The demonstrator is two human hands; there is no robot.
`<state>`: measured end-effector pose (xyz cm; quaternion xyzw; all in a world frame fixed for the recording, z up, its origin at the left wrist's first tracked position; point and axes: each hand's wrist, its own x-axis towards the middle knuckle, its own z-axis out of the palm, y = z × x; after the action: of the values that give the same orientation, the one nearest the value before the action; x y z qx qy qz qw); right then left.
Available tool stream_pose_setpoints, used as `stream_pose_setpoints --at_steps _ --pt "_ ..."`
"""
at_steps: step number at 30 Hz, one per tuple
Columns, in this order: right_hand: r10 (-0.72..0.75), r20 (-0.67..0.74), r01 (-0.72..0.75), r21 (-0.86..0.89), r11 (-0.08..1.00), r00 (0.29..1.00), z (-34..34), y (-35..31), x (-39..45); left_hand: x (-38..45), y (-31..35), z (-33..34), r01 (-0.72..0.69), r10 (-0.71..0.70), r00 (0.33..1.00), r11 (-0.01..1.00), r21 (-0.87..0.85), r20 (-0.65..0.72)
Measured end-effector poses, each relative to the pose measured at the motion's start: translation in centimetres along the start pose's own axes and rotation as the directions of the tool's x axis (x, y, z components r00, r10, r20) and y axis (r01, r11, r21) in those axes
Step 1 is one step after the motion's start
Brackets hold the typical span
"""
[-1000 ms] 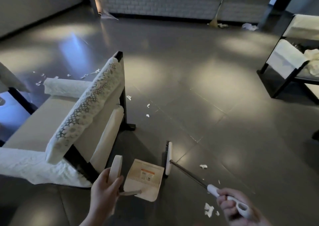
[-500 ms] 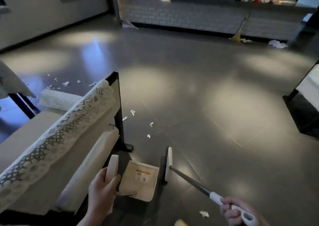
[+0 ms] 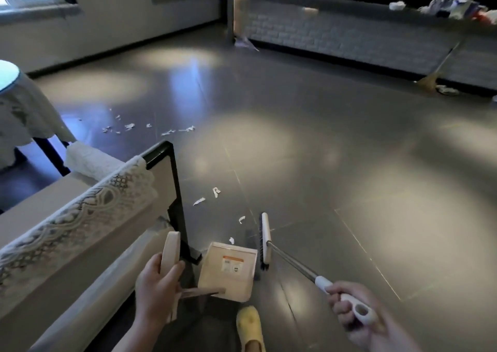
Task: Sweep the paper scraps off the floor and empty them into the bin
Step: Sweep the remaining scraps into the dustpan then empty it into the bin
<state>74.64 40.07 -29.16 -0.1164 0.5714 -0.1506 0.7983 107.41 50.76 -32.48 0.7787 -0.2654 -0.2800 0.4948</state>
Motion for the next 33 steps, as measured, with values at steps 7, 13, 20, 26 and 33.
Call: stream_pose_setpoints --at_steps 7,13,20,26,33 --pt "-0.035 -0.052 0.013 -0.376 0.927 0.998 2.6 -11.6 6.6 7.8 3.8 9.4 0.044 -0.045 0.999 0.999 -0.028 -0.028" --pt "-0.139 -0.079 0.073 -0.552 0.831 0.987 3.7 -19.8 9.9 13.5 7.7 16.1 0.057 -0.058 0.998 0.998 -0.025 -0.023" --pt "-0.156 -0.066 0.072 -0.672 0.737 0.986 3.1 -31.1 15.0 20.5 10.8 23.4 0.086 -0.094 0.979 0.995 -0.051 -0.183" --pt "-0.172 0.000 0.107 -0.785 0.610 0.985 2.3 -42.0 19.5 24.8 14.7 31.2 0.086 -0.116 0.948 0.990 -0.115 -0.296" --pt "-0.220 0.097 0.195 -0.853 0.484 0.971 4.3 -53.6 24.6 30.6 19.1 36.8 0.103 -0.158 0.903 0.982 -0.155 -0.400"
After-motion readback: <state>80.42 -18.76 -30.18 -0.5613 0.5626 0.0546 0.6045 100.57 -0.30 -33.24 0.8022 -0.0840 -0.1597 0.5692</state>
